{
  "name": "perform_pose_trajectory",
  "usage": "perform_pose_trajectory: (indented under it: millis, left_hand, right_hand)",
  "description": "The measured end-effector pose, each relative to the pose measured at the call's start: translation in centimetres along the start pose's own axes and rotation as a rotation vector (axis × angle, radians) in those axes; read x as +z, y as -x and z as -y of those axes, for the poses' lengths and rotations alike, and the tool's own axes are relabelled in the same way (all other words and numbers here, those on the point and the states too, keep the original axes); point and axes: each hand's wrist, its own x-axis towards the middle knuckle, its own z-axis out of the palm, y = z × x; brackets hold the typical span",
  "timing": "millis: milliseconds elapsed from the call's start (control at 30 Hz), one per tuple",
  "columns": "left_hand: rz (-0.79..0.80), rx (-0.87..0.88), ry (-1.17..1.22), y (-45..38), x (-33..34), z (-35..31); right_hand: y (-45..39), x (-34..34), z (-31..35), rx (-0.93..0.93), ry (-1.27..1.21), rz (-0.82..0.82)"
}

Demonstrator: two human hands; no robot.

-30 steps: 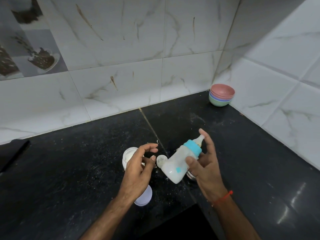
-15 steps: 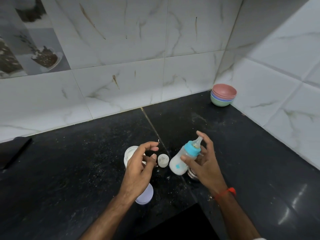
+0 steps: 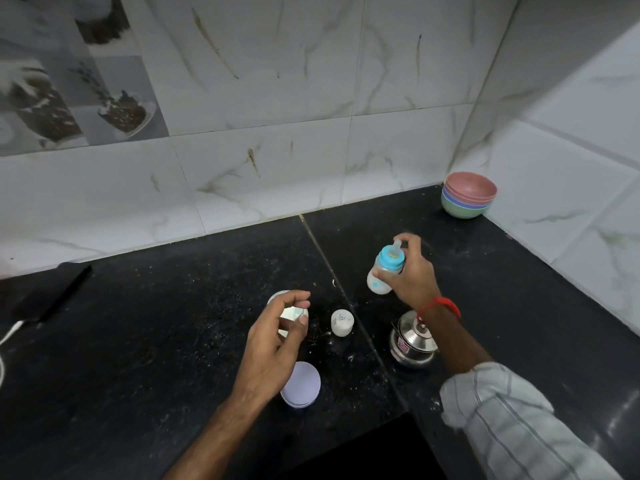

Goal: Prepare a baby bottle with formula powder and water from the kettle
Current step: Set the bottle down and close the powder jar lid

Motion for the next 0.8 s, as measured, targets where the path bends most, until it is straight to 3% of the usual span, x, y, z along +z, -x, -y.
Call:
perform_pose_trajectory:
  millis: [200, 400, 500, 600, 667, 700, 800]
  left_hand:
    - [-0.04, -0.009, -0.02, 0.3, -1.1, 1.0]
    - [-0.081, -0.022, -0.011, 0.1, -2.2, 1.8]
    - [-0.088, -0.019, -0.017, -0.2, -2.3, 2.3]
    - [-0.11, 0.002, -0.036, -0.8, -2.3, 3.0]
    - [-0.117, -0.004, -0.05, -1.3, -2.2, 3.9]
    - [-0.119, -0.023, -0.06, -1.6, -2.1, 4.6]
    - [-0.103, -0.131, -0.133, -2.6, -1.7, 6.9]
  right_hand:
    - [-3.1, 2.7, -3.3, 0.131, 0.214, 0.163]
    - [-3.8, 3.1, -4.6, 0.193, 0.273, 0.202]
    - [-3.0, 2.4, -3.2, 0.158, 0.392, 0.092]
    - [0.1, 1.9, -0.4, -0.084, 0.316, -0.152]
    - [3.2, 2.6, 0.9, -0.259, 0.176, -0.213]
    - [4.9, 3.2, 1.3, -0.298, 0.143, -0.143]
    - [9.4, 6.7, 0.7, -0.188, 0.321, 0.339]
